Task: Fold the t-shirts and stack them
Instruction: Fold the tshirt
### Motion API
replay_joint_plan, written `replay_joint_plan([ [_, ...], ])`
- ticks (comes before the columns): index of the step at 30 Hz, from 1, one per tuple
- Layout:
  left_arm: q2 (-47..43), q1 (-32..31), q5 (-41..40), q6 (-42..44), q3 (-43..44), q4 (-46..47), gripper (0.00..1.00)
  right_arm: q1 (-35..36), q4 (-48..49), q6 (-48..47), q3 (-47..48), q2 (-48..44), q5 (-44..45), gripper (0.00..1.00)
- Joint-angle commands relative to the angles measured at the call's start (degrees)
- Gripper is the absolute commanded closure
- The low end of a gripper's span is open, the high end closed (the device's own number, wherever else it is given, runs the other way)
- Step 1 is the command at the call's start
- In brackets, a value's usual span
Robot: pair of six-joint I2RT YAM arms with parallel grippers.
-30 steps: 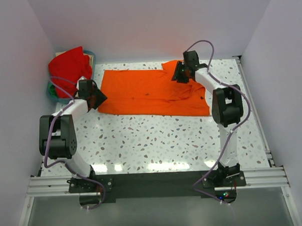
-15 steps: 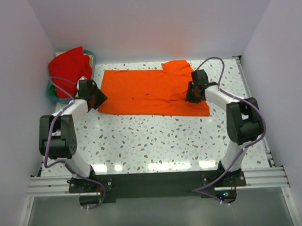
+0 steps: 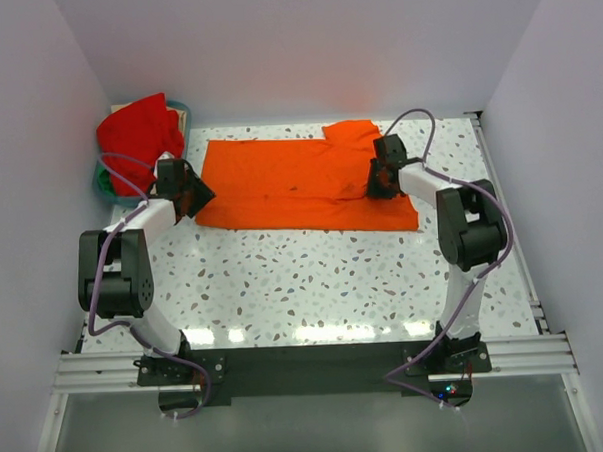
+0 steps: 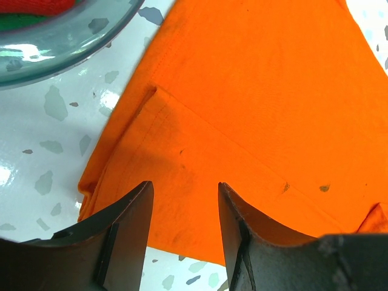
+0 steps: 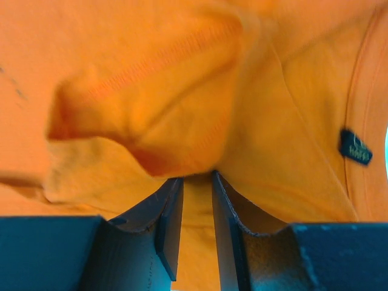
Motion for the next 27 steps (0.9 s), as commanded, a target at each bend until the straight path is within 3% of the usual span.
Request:
replay_joint_plan([
  [1,-0.14,0.14,0.30,0.31,1.17,1.94,0.48,-0.01,1.34,-1.35,5.75,1.55,1.78,0.70],
  [7,0.48,0.14,0.21,0.66,2.14,1.59,0.48,0.08,-2.51,-2.05,14.80,6.12,1.16,0.69],
  [17,0.48,0.14,0.83,0.66,2.40,1.41,0.47,0.26,-0.68,-2.23,22.01,11.40,-5.61,0.62],
  [27,-0.75,0.14,1.00,0.66,1.52,1.76,0.46,1.92,2.49,-3.45,15.17,2.27,-3.67,0.54],
])
